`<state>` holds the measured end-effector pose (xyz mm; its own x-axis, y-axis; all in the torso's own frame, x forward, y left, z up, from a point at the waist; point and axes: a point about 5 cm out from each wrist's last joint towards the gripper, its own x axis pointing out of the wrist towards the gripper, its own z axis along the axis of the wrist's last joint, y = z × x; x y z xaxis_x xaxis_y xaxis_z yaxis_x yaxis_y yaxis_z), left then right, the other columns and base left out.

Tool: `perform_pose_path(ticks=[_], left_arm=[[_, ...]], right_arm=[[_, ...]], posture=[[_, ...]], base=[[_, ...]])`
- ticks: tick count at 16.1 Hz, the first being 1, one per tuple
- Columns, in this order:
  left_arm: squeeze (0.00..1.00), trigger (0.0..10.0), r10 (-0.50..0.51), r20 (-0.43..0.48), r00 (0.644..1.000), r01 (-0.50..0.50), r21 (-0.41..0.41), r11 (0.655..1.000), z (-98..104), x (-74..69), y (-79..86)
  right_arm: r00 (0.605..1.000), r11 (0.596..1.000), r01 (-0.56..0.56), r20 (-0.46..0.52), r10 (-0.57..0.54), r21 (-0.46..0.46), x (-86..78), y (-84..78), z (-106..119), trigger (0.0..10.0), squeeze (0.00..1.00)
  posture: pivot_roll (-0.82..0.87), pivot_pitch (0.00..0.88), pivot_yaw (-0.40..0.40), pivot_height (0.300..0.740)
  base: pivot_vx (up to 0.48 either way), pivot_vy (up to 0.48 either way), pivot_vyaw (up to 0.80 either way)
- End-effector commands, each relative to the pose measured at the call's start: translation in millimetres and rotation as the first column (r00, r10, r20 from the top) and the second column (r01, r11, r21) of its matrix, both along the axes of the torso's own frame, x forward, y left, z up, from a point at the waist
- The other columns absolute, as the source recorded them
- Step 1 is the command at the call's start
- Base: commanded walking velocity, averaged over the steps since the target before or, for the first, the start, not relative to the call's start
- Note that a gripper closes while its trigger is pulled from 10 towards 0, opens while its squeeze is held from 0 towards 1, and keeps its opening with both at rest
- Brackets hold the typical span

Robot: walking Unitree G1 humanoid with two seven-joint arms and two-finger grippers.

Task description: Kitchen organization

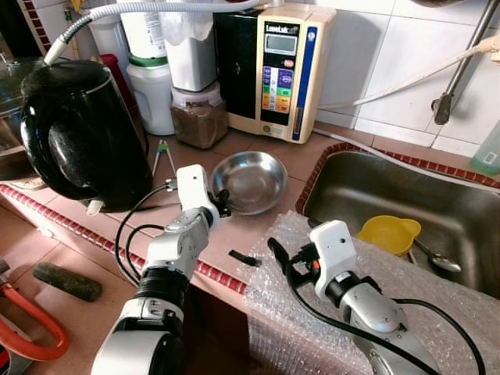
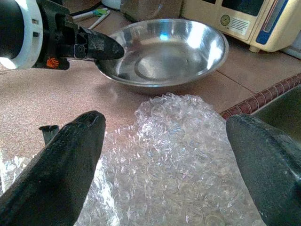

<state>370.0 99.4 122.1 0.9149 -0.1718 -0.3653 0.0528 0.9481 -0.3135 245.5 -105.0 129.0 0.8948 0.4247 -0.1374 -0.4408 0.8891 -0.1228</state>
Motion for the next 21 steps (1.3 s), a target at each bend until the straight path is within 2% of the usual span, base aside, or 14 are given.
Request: perform_pose_path(ticks=[1,4,8,11,15,18,21], left_arm=[[0.00,0.0,-0.004,-0.034,0.999,0.003,-0.015,1.000,4,1.3,-4.7],[0.00,0.0,0.011,-0.042,0.999,-0.013,-0.038,0.999,6,1.9,-4.6],[0.00,0.0,0.053,-0.057,0.997,-0.059,-0.117,0.991,5,2.0,-3.6],[0.00,0.0,0.096,-0.011,0.995,-0.096,-0.165,0.982,12,4.0,-2.1],[0.00,0.0,0.133,0.000,0.991,-0.130,-0.206,0.970,14,4.2,-1.4],[0.00,0.0,0.190,0.083,0.978,-0.160,-0.287,0.944,30,10.4,1.9],[0.00,0.0,0.193,0.151,0.970,-0.125,-0.371,0.920,45,12.6,-2.4]], right_arm=[[1.000,1.000,-0.002,-0.003,0.002,-0.007,1.4,1.1,0,10.0,0.83],[1.000,1.000,-0.001,-0.002,0.001,-0.009,1.8,1.4,-1,10.0,0.83],[1.000,1.000,-0.001,-0.002,0.001,-0.014,3.8,0.0,-1,10.0,0.83],[1.000,1.000,-0.001,-0.003,0.001,-0.015,4.1,0.0,-2,10.0,0.84],[1.000,1.000,0.012,-0.002,-0.012,-0.016,4.0,-1.6,-2,10.0,0.83],[1.000,1.000,0.021,0.001,-0.021,-0.016,4.4,-2.8,-3,10.0,0.83],[0.998,0.999,0.050,0.029,-0.050,-0.006,7.8,-4.6,1,10.0,0.83]], posture=[[0.03,0.000,0.042,0.740],[0.03,0.000,0.039,0.740],[0.03,0.000,0.037,0.740],[0.04,0.000,0.035,0.740],[0.03,0.000,0.038,0.740],[0.03,0.000,0.038,0.740],[0.04,0.000,0.037,0.740]], base=[[0.000,0.000,0.00],[0.000,0.000,0.00],[0.000,0.000,0.00],[0.000,0.000,0.00],[0.000,0.000,0.00],[0.000,0.000,0.00],[0.000,0.000,0.00]])
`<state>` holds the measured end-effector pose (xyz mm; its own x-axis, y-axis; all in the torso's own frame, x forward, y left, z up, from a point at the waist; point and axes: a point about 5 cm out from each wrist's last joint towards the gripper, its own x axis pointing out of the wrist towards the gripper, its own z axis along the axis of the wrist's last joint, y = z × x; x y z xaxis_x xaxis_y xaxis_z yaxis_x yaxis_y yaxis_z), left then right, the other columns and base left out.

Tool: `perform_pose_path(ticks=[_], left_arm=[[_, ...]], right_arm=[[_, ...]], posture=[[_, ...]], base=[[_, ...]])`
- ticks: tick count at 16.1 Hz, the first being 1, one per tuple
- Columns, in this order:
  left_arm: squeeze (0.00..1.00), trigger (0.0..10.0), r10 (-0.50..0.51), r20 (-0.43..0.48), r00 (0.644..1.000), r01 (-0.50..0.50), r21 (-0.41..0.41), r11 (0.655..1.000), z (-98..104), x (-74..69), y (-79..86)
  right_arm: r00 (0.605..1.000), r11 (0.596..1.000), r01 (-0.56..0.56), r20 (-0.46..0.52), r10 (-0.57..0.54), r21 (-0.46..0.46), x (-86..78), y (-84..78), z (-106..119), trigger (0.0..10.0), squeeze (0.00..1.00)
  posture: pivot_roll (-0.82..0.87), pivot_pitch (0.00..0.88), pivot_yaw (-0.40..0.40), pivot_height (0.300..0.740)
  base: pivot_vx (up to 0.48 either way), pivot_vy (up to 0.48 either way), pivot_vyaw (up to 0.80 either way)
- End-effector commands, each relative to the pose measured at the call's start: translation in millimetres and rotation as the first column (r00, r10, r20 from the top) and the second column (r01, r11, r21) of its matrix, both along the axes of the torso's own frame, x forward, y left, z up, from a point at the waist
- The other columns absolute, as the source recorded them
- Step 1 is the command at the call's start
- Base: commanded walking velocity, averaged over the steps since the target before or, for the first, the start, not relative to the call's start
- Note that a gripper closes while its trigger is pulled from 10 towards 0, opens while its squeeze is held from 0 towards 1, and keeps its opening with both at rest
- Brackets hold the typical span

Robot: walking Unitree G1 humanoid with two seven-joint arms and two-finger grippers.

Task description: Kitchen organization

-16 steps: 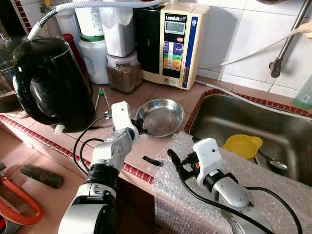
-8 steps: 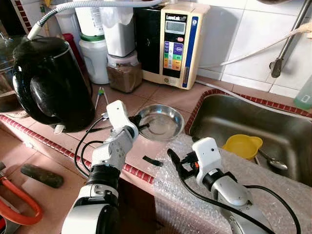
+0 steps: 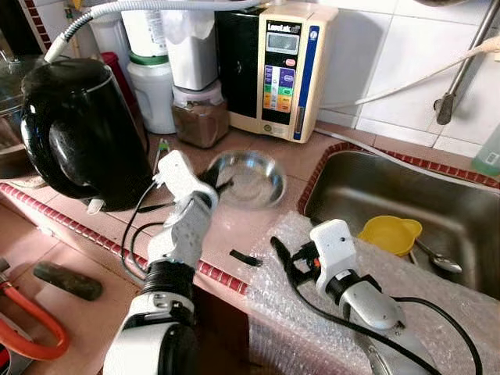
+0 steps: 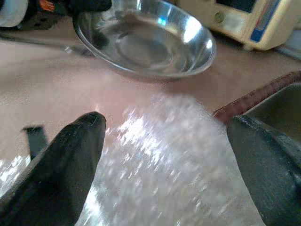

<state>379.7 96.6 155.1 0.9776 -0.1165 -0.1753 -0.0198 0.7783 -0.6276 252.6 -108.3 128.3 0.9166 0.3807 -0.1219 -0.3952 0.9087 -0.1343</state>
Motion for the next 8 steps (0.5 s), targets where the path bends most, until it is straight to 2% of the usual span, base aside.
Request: perform_pose_path(ticks=[1,4,5,6,8], left_arm=[[0.00,0.0,-0.018,0.079,0.997,0.022,-0.041,0.999,17,2.2,-4.3],[0.00,0.0,-0.106,0.182,0.978,0.120,-0.068,0.990,29,-3.1,-18.5],[0.00,0.0,-0.141,0.220,0.965,0.154,-0.043,0.987,33,-5.4,-23.1],[0.00,0.0,-0.166,0.245,0.955,0.175,-0.015,0.985,36,-7.3,-26.8],[0.00,0.0,-0.221,0.276,0.935,0.222,0.029,0.975,37,-12.1,-34.9]], right_arm=[[0.999,0.999,0.040,0.035,-0.041,0.006,3.9,-5.4,6,10.0,0.83],[0.973,0.976,0.192,0.114,-0.203,0.097,14.4,-26.4,22,10.0,0.82],[0.955,0.956,0.243,0.132,-0.265,0.164,17.7,-34.8,29,10.0,0.62],[0.943,0.939,0.266,0.142,-0.300,0.218,20.0,-40.3,35,10.0,0.00],[0.927,0.913,0.284,0.160,-0.340,0.292,23.8,-46.9,46,10.0,0.00]], posture=[[0.04,0.000,0.035,0.740],[0.04,0.000,0.029,0.740],[0.04,0.000,0.027,0.740],[0.03,0.000,0.026,0.740],[0.03,0.000,0.026,0.740]], base=[[0.000,0.000,0.00],[0.000,0.000,0.00],[0.000,0.000,0.00],[0.000,0.000,0.00],[0.000,0.000,0.00]])
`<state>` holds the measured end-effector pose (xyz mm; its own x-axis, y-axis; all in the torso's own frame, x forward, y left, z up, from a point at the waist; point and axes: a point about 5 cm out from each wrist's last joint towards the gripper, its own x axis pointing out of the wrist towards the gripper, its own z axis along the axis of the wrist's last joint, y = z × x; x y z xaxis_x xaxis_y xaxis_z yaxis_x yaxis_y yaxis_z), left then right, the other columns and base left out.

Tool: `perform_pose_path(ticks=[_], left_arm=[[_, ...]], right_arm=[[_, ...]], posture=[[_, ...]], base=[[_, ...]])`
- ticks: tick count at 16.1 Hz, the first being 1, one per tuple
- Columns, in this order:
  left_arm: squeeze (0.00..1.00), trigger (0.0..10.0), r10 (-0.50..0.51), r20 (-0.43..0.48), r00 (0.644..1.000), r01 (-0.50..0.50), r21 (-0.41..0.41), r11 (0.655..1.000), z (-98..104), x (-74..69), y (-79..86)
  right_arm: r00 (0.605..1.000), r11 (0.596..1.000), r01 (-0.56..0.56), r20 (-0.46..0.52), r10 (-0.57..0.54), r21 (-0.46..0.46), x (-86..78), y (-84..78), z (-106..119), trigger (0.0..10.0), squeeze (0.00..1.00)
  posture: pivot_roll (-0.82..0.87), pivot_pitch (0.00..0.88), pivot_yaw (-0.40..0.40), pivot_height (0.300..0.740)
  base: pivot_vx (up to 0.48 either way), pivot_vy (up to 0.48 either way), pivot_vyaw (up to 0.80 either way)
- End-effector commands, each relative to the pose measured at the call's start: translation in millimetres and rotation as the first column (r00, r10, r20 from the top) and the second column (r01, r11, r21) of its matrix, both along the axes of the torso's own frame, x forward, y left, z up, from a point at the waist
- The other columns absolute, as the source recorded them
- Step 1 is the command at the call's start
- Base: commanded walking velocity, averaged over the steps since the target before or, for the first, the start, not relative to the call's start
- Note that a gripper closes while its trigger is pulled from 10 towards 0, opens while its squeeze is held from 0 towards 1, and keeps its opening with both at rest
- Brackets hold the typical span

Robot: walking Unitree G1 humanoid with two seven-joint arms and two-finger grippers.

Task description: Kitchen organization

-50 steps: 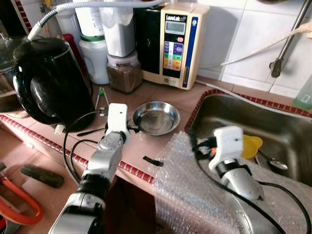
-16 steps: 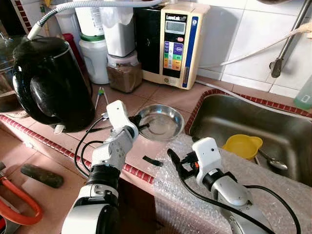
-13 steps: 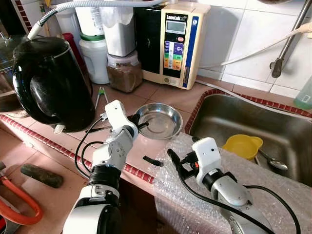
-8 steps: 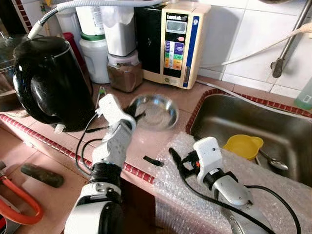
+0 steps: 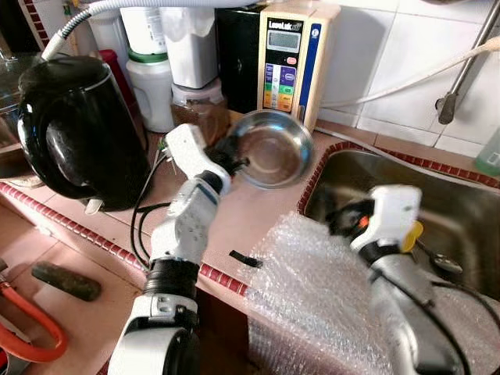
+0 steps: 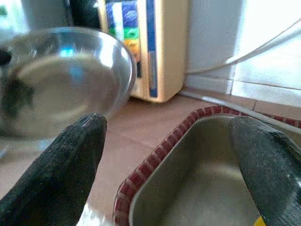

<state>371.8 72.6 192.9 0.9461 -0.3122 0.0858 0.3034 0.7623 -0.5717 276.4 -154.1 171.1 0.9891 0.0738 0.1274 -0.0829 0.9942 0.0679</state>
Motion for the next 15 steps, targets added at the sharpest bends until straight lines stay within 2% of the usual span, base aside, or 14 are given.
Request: perform_pose_path(ticks=[1,3,8,9,13,14,15], left_arm=[[0.00,0.0,-0.055,0.020,0.998,0.055,0.002,0.998,-1,-7.5,-16.9],[0.00,0.0,-0.089,0.039,0.995,0.088,0.030,0.996,-2,-12.3,-26.2],[0.00,0.0,-0.175,0.106,0.979,0.175,0.011,0.985,8,-21.2,-38.0],[0.00,0.0,-0.192,0.115,0.975,0.193,0.001,0.981,9,-22.7,-39.2],[0.00,0.0,-0.225,0.139,0.964,0.229,-0.009,0.973,12,-26.9,-41.4],[0.00,0.0,-0.229,0.134,0.964,0.233,-0.014,0.972,11,-28.1,-41.4],[0.00,0.0,-0.230,0.133,0.964,0.235,-0.017,0.972,10,-28.2,-41.6]], right_arm=[[0.999,0.999,0.018,0.034,-0.020,0.044,2.5,-3.3,10,10.0,0.00],[0.998,0.997,-0.022,0.053,0.018,0.076,3.0,1.7,17,10.0,0.00],[1.000,0.985,0.002,0.000,-0.003,0.172,11.7,-0.2,13,10.0,0.00],[1.000,0.980,-0.003,-0.027,0.009,0.198,17.4,0.4,11,10.0,0.00],[0.999,0.966,-0.009,-0.031,0.017,0.260,36.4,-2.0,19,10.0,0.00],[0.999,0.965,-0.020,-0.032,0.029,0.263,50.3,0.1,27,10.0,0.00],[0.998,0.960,-0.022,-0.045,0.036,0.279,56.8,2.4,30,8.2,0.00]], posture=[[0.03,0.000,0.025,0.740],[0.03,0.000,0.025,0.740],[0.03,0.000,0.028,0.740],[0.03,0.000,0.030,0.740],[0.03,0.000,0.027,0.740],[0.04,0.000,0.026,0.740],[0.04,0.000,0.025,0.740]], base=[[0.000,0.000,0.00],[0.000,0.000,0.00],[0.000,0.000,0.00],[0.000,0.000,0.00],[0.000,0.000,0.00],[0.000,0.000,0.00],[0.000,0.000,0.00]])
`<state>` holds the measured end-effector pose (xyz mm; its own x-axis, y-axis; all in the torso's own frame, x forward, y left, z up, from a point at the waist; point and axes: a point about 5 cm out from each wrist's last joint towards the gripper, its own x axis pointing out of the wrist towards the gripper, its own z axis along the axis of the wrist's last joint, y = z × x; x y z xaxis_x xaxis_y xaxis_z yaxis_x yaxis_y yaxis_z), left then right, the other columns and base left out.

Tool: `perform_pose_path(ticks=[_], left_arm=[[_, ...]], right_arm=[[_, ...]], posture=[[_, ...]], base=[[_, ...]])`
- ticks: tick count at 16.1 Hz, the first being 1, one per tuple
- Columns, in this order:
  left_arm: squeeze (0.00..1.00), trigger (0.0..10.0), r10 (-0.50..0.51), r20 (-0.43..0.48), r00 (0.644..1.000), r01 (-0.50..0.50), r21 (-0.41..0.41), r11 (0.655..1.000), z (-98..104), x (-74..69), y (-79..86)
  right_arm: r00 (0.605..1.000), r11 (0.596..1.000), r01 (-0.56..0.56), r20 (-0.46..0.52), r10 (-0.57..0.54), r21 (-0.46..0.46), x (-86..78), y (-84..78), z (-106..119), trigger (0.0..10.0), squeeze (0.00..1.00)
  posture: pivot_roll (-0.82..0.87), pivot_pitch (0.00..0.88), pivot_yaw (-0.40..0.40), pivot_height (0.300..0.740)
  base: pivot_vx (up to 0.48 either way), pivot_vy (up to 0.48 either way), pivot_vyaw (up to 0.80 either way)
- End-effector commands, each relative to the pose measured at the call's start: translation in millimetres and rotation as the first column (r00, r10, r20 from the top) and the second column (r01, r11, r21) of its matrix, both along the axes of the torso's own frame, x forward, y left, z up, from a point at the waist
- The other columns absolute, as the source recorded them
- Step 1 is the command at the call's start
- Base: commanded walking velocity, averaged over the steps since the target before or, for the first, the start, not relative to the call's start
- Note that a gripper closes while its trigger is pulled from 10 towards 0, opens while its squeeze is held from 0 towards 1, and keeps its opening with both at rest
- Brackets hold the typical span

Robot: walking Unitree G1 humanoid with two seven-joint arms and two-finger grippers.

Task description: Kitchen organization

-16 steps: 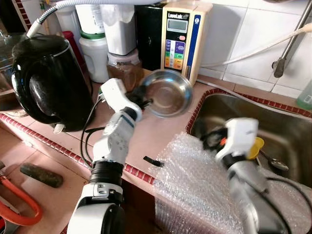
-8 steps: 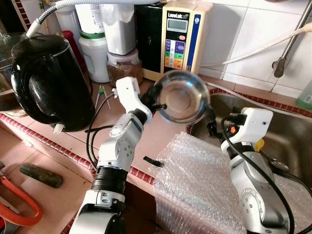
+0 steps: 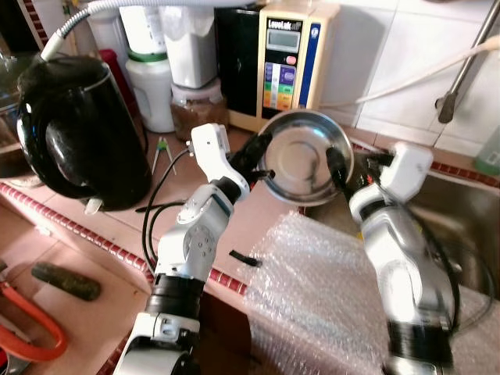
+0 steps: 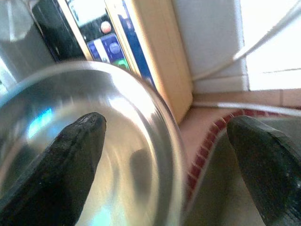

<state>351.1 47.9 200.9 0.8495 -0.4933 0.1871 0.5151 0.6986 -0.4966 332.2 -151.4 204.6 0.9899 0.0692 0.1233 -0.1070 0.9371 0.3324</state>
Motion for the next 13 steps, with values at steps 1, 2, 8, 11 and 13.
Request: perform_pose_path(ticks=[1,2,8,11,13], left_arm=[[0.00,0.0,-0.044,-0.001,0.999,0.044,-0.062,0.997,2,-7.6,-17.1],[0.00,0.0,-0.050,0.005,0.999,0.050,-0.065,0.997,3,-8.3,-17.6],[0.00,0.0,-0.059,0.003,0.998,0.059,-0.065,0.996,0,-10.7,-16.9],[0.00,0.0,-0.061,0.004,0.998,0.061,-0.065,0.996,-1,-10.9,-17.6],[0.00,0.0,-0.058,0.001,0.998,0.058,-0.064,0.996,-2,-11.5,-17.1]], right_arm=[[0.999,1.000,-0.006,-0.031,0.007,0.021,3.2,1.1,-3,0.0,0.00],[0.998,0.999,-0.029,-0.058,0.031,0.035,6.7,9.4,-3,0.0,0.00],[0.978,0.995,-0.044,-0.199,0.062,0.095,4.9,15.1,-26,0.0,0.00],[0.974,0.994,-0.031,-0.221,0.053,0.100,4.5,11.0,-27,0.0,0.00],[0.971,0.996,-0.018,-0.238,0.038,0.087,3.9,5.2,-29,0.0,0.00]], posture=[[0.04,0.000,0.024,0.740],[0.04,0.000,0.021,0.740],[0.03,0.000,0.019,0.740],[0.03,0.000,0.016,0.740],[0.03,0.000,0.012,0.740]], base=[[0.000,0.000,0.00],[0.000,0.000,0.00],[0.000,0.000,0.00],[0.000,0.000,0.00],[0.000,0.000,0.00]])
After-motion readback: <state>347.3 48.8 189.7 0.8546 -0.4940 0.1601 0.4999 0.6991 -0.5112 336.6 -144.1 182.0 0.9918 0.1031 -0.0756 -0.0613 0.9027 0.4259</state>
